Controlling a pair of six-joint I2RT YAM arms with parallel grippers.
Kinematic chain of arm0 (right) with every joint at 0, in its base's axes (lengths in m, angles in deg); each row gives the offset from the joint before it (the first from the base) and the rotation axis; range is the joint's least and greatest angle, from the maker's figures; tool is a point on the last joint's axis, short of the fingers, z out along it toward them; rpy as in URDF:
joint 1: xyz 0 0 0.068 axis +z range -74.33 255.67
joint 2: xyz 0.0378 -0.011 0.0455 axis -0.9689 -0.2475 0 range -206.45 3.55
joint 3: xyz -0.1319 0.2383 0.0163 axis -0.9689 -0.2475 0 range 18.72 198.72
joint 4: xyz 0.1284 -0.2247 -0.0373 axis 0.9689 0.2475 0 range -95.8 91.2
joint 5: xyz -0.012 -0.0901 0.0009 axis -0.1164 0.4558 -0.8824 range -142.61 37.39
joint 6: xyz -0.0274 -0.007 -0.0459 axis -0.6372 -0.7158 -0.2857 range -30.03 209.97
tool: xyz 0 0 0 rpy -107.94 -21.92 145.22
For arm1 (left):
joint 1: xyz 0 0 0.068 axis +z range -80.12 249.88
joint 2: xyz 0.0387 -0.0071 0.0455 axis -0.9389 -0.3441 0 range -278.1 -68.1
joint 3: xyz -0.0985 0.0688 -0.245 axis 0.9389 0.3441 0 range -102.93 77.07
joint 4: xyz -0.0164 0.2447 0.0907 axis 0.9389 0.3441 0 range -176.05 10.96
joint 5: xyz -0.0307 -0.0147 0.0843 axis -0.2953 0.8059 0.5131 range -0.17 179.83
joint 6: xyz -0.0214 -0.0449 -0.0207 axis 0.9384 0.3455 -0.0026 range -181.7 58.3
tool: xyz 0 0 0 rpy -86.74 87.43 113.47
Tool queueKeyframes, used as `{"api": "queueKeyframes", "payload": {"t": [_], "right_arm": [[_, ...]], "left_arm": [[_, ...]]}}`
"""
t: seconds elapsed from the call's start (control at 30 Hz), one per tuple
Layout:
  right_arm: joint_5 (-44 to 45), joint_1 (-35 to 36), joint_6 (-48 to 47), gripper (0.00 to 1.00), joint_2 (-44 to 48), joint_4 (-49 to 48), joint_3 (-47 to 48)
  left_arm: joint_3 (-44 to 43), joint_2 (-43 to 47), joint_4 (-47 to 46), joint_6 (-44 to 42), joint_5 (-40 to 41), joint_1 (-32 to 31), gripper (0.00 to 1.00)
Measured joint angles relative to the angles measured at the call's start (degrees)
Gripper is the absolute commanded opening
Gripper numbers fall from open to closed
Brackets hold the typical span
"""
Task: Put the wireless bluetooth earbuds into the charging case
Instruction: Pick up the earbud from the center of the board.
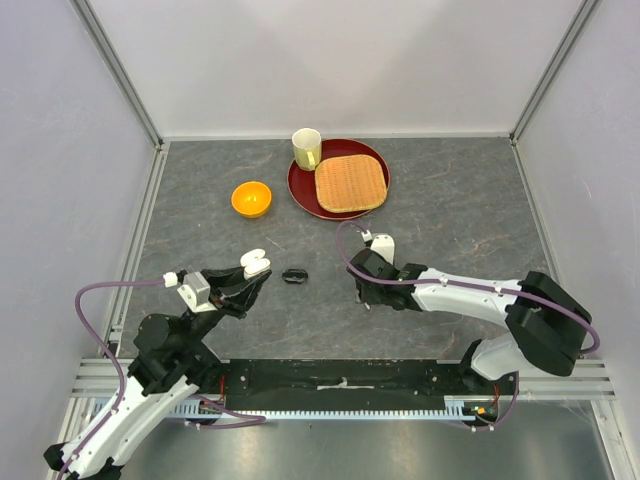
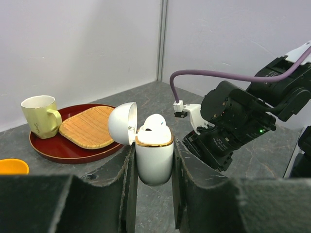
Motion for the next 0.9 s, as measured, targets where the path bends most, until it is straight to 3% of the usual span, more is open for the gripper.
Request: {"api": "queueKeyframes", "payload": {"t": [0.9], "right_arm": [[-2.8,0.0,-1.0,0.43,-5.9,1.9,2.3]], "left_arm": [[0.2,0.0,0.0,0.1,0.0,0.0,0.02]]}}
